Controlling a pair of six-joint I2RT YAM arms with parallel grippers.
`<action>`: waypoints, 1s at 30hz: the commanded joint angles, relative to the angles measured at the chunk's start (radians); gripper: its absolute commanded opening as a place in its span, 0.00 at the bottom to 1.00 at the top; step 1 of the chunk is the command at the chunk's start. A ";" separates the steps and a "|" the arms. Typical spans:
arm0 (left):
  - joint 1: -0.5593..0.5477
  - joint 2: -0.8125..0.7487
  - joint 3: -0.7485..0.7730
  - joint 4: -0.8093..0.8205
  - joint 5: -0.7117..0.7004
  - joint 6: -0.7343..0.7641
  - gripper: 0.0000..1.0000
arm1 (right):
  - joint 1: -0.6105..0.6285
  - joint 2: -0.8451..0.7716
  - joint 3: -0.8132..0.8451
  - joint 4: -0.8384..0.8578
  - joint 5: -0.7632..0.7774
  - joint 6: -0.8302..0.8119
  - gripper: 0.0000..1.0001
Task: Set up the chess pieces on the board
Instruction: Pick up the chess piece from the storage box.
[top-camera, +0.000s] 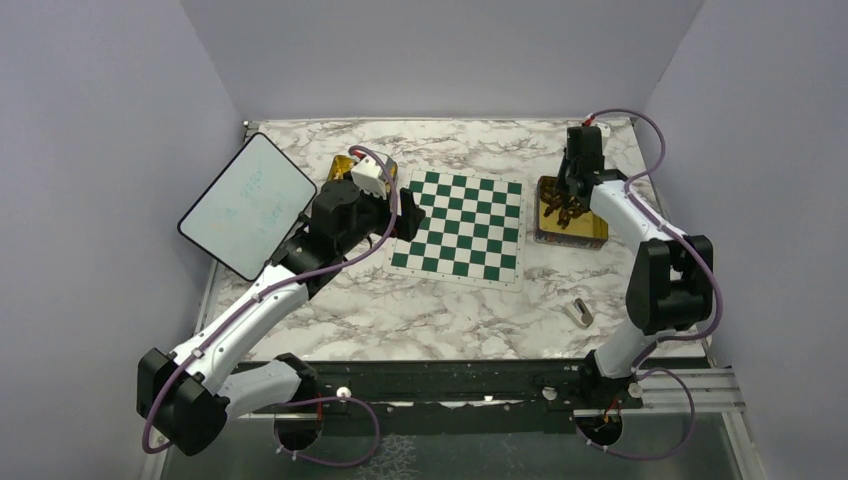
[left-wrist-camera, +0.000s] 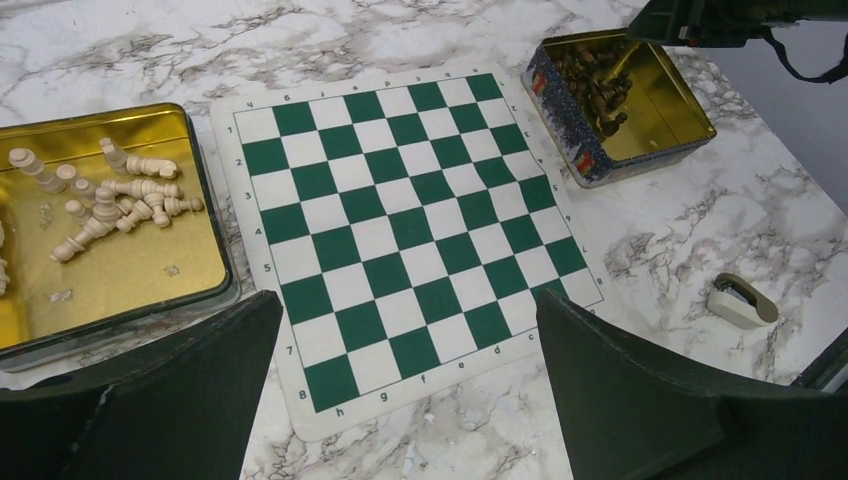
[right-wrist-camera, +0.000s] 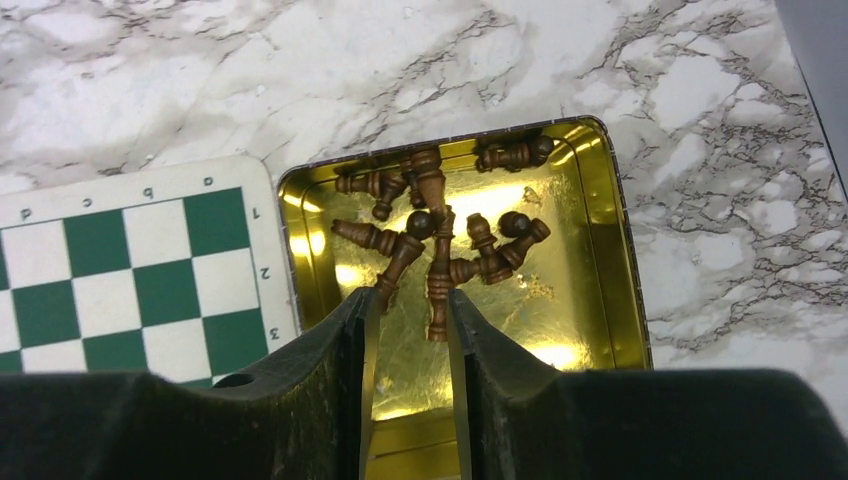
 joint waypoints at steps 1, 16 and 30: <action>-0.005 -0.027 -0.008 0.014 -0.021 0.014 0.99 | -0.031 0.066 0.036 0.060 -0.026 -0.014 0.35; -0.006 -0.032 -0.010 0.012 -0.045 0.016 0.99 | -0.066 0.217 0.110 0.079 -0.081 -0.072 0.31; -0.006 -0.022 -0.013 0.018 -0.032 0.012 0.99 | -0.075 0.286 0.133 0.071 -0.101 -0.082 0.30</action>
